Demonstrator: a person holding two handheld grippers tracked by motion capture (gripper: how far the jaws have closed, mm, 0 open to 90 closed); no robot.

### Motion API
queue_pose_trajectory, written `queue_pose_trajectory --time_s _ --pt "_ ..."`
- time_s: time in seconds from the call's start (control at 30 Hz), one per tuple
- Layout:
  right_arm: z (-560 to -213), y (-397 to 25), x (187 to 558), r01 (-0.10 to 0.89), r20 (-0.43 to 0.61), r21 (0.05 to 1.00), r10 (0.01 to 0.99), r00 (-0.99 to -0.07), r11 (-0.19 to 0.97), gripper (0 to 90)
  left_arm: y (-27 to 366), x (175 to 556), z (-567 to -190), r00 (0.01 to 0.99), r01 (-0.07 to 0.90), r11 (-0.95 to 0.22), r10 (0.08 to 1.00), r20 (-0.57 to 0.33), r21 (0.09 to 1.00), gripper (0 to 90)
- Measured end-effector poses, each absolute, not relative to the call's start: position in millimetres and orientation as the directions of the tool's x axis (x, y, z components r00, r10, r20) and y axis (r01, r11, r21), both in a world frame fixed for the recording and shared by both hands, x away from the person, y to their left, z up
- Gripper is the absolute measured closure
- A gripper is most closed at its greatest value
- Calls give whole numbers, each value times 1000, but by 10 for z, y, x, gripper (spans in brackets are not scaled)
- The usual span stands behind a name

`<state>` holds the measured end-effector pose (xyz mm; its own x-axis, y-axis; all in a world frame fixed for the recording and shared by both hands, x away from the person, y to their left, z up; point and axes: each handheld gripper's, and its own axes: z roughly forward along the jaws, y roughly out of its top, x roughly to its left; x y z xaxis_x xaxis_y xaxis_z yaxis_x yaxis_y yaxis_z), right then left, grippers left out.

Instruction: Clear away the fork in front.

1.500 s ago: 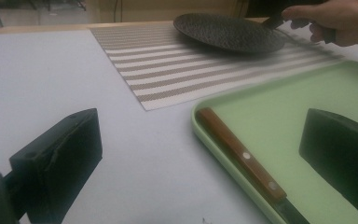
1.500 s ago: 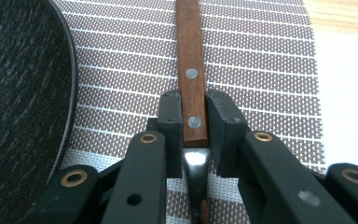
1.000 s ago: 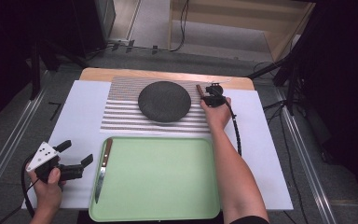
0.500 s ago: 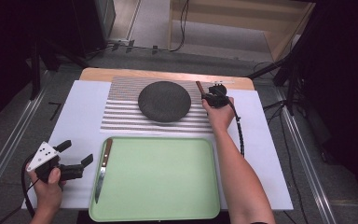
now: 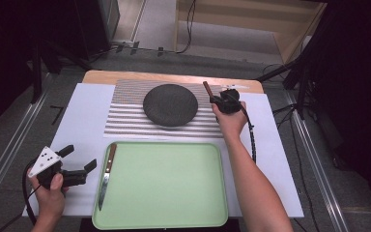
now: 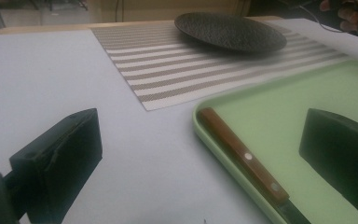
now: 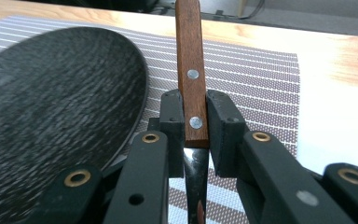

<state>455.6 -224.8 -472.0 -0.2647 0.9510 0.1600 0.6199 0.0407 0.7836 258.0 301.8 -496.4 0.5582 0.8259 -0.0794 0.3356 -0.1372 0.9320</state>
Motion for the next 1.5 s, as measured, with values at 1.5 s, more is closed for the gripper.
queue_pose_trajectory --time_s 1.5 --pt "-4610 -2181 3254 438 170 896 857 -486 71 761 2028 2603 -4378 690 245 -209 724 -19 947 0"
